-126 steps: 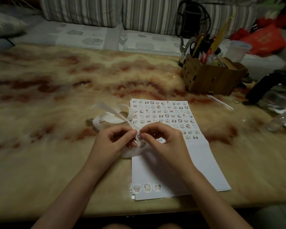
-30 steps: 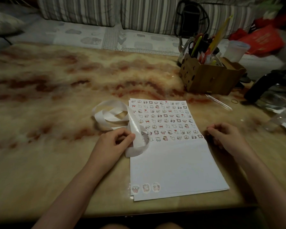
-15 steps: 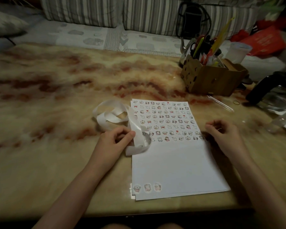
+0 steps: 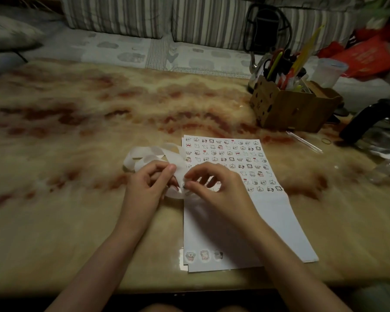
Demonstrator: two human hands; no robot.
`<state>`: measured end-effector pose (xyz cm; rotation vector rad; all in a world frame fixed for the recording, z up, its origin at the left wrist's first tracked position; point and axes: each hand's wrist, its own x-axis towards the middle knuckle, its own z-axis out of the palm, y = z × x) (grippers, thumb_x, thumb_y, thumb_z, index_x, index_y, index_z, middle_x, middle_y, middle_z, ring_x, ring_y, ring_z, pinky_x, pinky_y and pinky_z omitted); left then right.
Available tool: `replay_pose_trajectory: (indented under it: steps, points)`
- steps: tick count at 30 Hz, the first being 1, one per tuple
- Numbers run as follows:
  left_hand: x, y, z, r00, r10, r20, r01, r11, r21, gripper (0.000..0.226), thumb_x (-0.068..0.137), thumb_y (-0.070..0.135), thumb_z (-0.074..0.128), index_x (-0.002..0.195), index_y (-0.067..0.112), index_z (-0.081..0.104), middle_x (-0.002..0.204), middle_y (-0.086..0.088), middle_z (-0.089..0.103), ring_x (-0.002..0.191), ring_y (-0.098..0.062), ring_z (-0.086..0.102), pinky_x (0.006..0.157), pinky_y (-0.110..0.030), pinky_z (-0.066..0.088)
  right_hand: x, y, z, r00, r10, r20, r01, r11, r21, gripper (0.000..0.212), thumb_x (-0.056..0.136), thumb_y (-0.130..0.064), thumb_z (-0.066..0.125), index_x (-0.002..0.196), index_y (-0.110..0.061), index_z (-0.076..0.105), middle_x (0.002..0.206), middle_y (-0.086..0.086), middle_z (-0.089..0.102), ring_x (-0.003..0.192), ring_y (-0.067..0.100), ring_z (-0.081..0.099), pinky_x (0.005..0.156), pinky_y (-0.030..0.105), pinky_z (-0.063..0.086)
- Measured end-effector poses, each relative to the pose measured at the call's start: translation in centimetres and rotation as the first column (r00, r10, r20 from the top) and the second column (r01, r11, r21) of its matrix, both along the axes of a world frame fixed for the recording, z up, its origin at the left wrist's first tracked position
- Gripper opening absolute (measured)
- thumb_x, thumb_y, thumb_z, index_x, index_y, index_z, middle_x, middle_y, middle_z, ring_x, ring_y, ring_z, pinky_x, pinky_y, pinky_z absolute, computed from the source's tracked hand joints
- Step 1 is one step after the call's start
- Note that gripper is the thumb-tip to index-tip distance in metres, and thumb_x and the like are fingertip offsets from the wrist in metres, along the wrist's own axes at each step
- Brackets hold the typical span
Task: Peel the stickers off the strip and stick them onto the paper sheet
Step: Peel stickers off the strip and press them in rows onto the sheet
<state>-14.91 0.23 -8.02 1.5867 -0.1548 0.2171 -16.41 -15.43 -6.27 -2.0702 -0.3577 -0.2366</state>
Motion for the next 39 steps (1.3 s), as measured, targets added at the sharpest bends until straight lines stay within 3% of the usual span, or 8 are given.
replay_pose_trajectory:
  steps: [6, 9, 15, 26, 32, 35, 39]
  points:
    - [0.0, -0.1, 0.2, 1.000, 0.004, -0.015, -0.005, 0.999, -0.040, 0.015, 0.091, 0.011, 0.055, 0.078, 0.012, 0.063, 0.057, 0.008, 0.063, 0.048, 0.000, 0.054, 0.048, -0.010, 0.039, 0.0, 0.4, -0.2, 1.000, -0.007, -0.016, 0.009, 0.990, 0.139, 0.015, 0.079, -0.008, 0.073, 0.085, -0.021, 0.070, 0.080, -0.005, 0.071, 0.073, 0.014, 0.063, 0.068, 0.024, 0.049]
    - [-0.1, 0.0, 0.2, 1.000, -0.011, -0.007, 0.011, 0.999, -0.034, 0.019, 0.091, 0.014, 0.055, 0.076, 0.010, 0.065, 0.060, 0.007, 0.066, 0.052, 0.001, 0.055, 0.051, -0.010, 0.040, 0.0, 0.4, -0.2, 0.999, -0.015, -0.029, 0.020, 0.980, 0.197, 0.016, 0.079, -0.005, 0.073, 0.090, -0.017, 0.071, 0.082, -0.006, 0.072, 0.072, 0.007, 0.064, 0.070, 0.016, 0.048]
    - [-0.1, 0.2, 0.0, 0.998, -0.066, 0.010, 0.066, 0.997, 0.041, 0.011, 0.086, 0.009, 0.063, 0.077, 0.009, 0.070, 0.069, 0.008, 0.069, 0.067, -0.001, 0.060, 0.065, -0.011, 0.046, 0.2, 0.5, -0.2, 0.999, -0.051, 0.002, 0.049, 0.982, 0.180, 0.011, 0.080, -0.006, 0.072, 0.087, -0.015, 0.072, 0.078, -0.009, 0.071, 0.074, 0.003, 0.065, 0.073, 0.017, 0.050]
    - [-0.1, 0.4, 0.0, 0.999, -0.007, 0.039, 0.005, 0.998, 0.056, 0.012, 0.085, 0.009, 0.064, 0.077, 0.014, 0.071, 0.071, 0.008, 0.069, 0.069, -0.001, 0.060, 0.067, -0.014, 0.046, 0.5, 1.0, -0.3, 0.995, -0.036, 0.089, 0.025, 0.992, 0.124, 0.009, 0.082, -0.003, 0.070, 0.085, -0.010, 0.071, 0.080, -0.004, 0.071, 0.075, 0.007, 0.065, 0.074, 0.018, 0.050]
    - [-0.2, 0.4, -0.1, 0.999, 0.011, 0.053, -0.016, 0.996, 0.089, 0.011, 0.086, 0.010, 0.064, 0.078, 0.012, 0.071, 0.071, 0.006, 0.069, 0.067, -0.001, 0.060, 0.065, -0.016, 0.045, 0.6, 1.4, -0.2, 0.999, -0.045, -0.024, 0.048, 0.984, 0.173, 0.009, 0.082, -0.005, 0.069, 0.081, -0.014, 0.069, 0.077, -0.006, 0.069, 0.072, 0.007, 0.062, 0.068, 0.018, 0.047]
    - [-0.1, 0.5, -0.3, 0.999, 0.022, 0.041, -0.026, 0.994, 0.103, 0.011, 0.086, 0.011, 0.064, 0.078, 0.011, 0.071, 0.071, 0.004, 0.069, 0.067, -0.004, 0.060, 0.065, -0.017, 0.046, 0.7, 1.4, -0.3, 0.998, -0.052, -0.025, 0.054, 0.994, 0.098, 0.007, 0.083, -0.009, 0.069, 0.080, -0.015, 0.066, 0.081, -0.007, 0.066, 0.074, 0.007, 0.058, 0.067, 0.020, 0.044]
    - [0.1, 0.6, -0.7, 0.999, 0.048, 0.021, -0.050, 0.990, 0.129, 0.014, 0.088, 0.012, 0.064, 0.076, 0.007, 0.070, 0.069, 0.001, 0.068, 0.064, -0.006, 0.060, 0.064, -0.016, 0.045, 0.7, 1.2, -0.5, 0.993, -0.042, 0.108, 0.047, 0.998, -0.048, 0.008, 0.085, -0.019, 0.064, 0.082, -0.012, 0.062, 0.090, -0.004, 0.059, 0.088, 0.011, 0.052, 0.077, 0.020, 0.039]
